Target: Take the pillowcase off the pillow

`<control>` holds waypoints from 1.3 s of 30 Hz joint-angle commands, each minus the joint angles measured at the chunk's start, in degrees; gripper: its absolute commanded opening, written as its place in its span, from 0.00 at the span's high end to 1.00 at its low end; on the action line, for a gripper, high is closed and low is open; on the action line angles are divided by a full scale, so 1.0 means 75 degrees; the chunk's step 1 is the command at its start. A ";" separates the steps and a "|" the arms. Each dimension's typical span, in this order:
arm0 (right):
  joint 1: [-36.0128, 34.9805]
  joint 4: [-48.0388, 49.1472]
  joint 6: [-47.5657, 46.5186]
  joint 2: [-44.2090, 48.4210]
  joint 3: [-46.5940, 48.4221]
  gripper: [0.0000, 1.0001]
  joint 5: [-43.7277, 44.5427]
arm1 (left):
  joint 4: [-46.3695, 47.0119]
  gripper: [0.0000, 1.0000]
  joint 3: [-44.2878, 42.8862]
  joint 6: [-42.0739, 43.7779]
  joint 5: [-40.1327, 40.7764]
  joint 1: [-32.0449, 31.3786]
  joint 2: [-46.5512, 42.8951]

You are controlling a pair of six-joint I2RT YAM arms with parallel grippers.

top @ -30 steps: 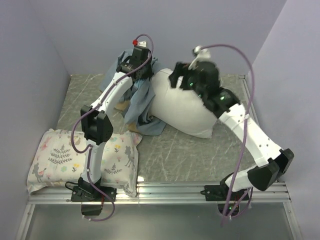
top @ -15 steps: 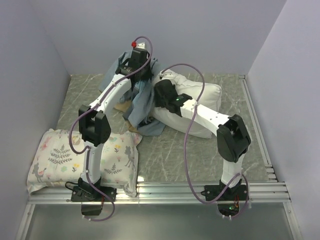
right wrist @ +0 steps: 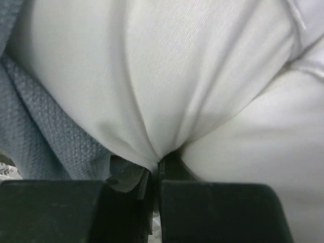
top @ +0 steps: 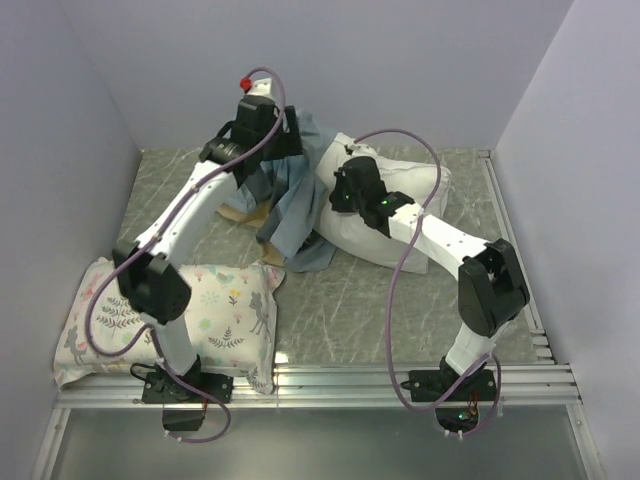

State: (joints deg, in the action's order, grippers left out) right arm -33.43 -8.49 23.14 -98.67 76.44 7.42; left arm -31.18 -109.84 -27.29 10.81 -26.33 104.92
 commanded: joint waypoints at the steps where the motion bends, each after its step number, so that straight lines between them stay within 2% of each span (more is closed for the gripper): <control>1: 0.0449 -0.0485 0.0021 0.0253 -0.0290 1.00 0.0043 | -0.0004 0.16 0.1000 0.0170 0.0714 0.0065 -0.1039; 3: 0.0450 -0.0520 0.0009 0.0383 -0.0290 1.00 0.0007 | 0.0055 0.15 0.1483 0.0111 0.0949 0.0065 -0.1413; 4: 0.0450 -0.0532 -0.0014 0.0429 -0.0290 1.00 -0.0075 | 0.0311 0.15 0.2007 0.0088 0.0903 0.0053 -0.1532; 7: 0.0438 -0.0555 0.0009 0.0582 -0.0314 1.00 -0.0110 | 0.0769 0.14 0.2585 0.0088 0.0493 0.0042 -0.1534; 12: 0.0379 -0.0660 -0.0026 0.0793 -0.0337 1.00 -0.0064 | 0.2069 0.12 0.2891 0.0029 -0.0571 0.0065 -0.1065; 16: 0.0367 -0.0731 -0.0061 0.0969 -0.0547 1.00 0.0077 | 0.2365 0.15 0.2542 -0.0205 -0.0294 0.0065 -0.0620; 18: 0.0368 -0.0766 -0.0096 0.1109 -0.0653 1.00 0.0170 | 0.1818 0.37 0.2249 -0.0356 0.0267 0.0065 -0.0315; 19: 0.0368 -0.0789 -0.0120 0.1168 -0.0688 1.00 0.0194 | 0.1605 0.52 0.1980 -0.0450 0.1128 0.0111 -0.0245; 20: 0.0379 -0.0813 -0.0131 0.1307 -0.0724 1.00 0.0217 | 0.1463 0.79 0.1920 -0.0509 0.1392 0.0181 -0.0244; 22: 0.0368 -0.0895 -0.0178 0.1449 -0.0829 1.00 0.0287 | 0.1473 0.97 0.2047 -0.0767 0.1757 0.0601 -0.0395; 23: 0.0368 -0.0884 -0.0190 0.1600 -0.0887 1.00 0.0323 | 0.1474 1.00 0.2094 -0.0884 0.1793 0.0801 -0.0489; 25: 0.0403 -0.0942 -0.0214 0.1753 -0.1016 1.00 0.0381 | 0.1451 1.00 0.2130 -0.1130 0.1747 0.1432 -0.0712; 31: 0.0694 -0.1152 -0.0272 0.2678 -0.1356 1.00 0.0475 | 0.1076 1.00 0.1720 -0.1376 0.2051 0.2500 -0.0736; 39: 0.1468 -0.1586 -0.0284 0.3651 -0.1462 1.00 0.0207 | 0.0901 1.00 0.1650 -0.1565 0.1887 0.3287 -0.0327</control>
State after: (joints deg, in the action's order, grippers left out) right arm -27.62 -14.33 22.46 -77.54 65.54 2.09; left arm -26.46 -94.02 -39.24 12.99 -8.47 102.59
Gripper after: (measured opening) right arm 0.037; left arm 0.024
